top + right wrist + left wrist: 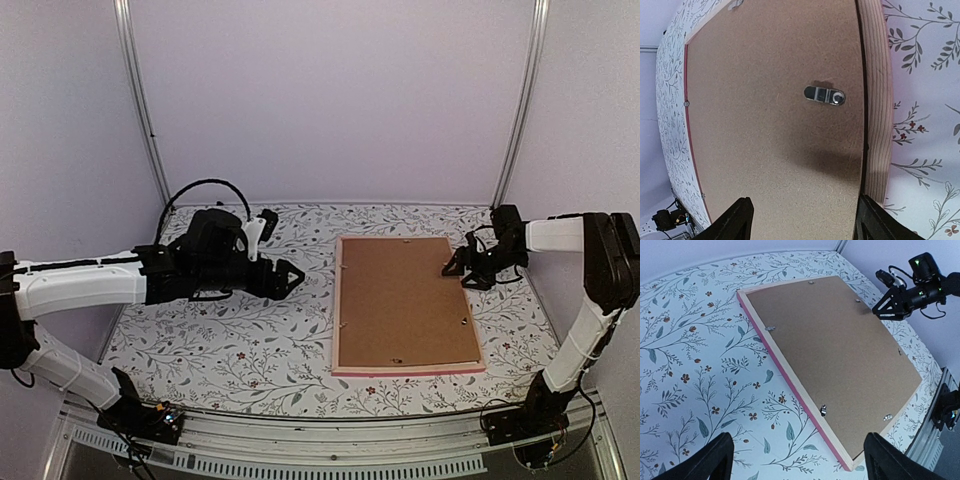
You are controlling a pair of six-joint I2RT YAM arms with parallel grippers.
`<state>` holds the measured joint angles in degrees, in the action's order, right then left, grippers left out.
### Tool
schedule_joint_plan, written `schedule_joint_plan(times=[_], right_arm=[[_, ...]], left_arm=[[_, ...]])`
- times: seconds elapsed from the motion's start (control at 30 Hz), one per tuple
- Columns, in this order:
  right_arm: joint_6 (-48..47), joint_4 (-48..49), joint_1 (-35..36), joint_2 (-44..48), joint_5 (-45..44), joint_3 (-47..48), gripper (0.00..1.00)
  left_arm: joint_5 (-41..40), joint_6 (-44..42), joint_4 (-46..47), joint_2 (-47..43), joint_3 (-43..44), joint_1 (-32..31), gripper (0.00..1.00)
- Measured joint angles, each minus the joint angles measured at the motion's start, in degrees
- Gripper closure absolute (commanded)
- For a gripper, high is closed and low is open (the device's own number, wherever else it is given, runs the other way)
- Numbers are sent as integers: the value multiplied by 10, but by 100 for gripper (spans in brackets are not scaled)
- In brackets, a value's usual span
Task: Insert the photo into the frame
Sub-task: Place the backboard on the frame body.
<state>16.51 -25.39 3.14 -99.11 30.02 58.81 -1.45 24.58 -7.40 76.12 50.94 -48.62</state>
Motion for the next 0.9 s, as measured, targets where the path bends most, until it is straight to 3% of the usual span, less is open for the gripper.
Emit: schedule_joint_plan(times=[0.9], right_arm=[[-40,-82,66,-38,-150,80,21]], left_arm=[[8,-5,7,28,0,0,7]])
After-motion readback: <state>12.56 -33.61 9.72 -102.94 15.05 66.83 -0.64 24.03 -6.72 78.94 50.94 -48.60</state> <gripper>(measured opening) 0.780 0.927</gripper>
